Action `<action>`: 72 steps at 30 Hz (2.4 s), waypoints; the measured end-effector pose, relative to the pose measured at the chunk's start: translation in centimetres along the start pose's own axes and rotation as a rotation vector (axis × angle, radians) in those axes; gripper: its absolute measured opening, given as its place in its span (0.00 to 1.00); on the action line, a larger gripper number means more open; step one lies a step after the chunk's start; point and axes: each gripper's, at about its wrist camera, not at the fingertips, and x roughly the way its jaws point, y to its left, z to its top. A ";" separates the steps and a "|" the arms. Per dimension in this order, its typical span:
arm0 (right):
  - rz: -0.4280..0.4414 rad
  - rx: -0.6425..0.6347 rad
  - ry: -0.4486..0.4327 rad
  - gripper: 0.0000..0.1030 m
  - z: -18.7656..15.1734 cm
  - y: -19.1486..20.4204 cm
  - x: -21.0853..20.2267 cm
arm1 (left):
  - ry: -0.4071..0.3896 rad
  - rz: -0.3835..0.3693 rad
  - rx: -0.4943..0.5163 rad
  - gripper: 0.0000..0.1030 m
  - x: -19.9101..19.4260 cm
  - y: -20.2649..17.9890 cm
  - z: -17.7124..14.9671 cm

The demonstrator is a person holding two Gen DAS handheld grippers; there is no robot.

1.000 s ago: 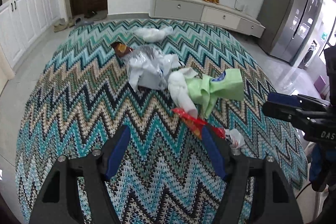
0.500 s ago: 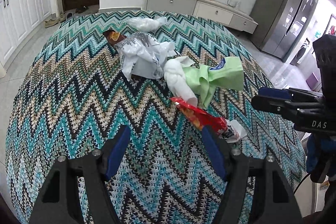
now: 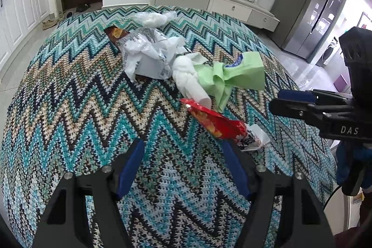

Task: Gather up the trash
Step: 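Lower the right tool onto the red snack bag and close on it, then grasp the white plastic bag with the left tool while the right tool lifts the red bag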

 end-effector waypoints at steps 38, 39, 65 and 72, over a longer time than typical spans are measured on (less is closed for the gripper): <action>0.049 -0.055 0.019 0.53 -0.4 0.8 0.6 | 0.012 -0.024 -0.027 0.67 0.1 1.9 -0.3; 0.056 -0.071 0.021 0.53 -0.4 1.1 0.7 | 0.011 -0.023 -0.036 0.67 0.0 2.3 -0.3; 0.302 -0.296 0.025 0.21 -2.9 5.6 2.2 | -0.053 -0.023 -0.222 0.67 1.3 7.3 7.2; 0.338 -0.241 -0.036 0.21 -3.2 3.6 -1.2 | -0.050 -0.008 -0.250 0.54 4.4 7.6 9.6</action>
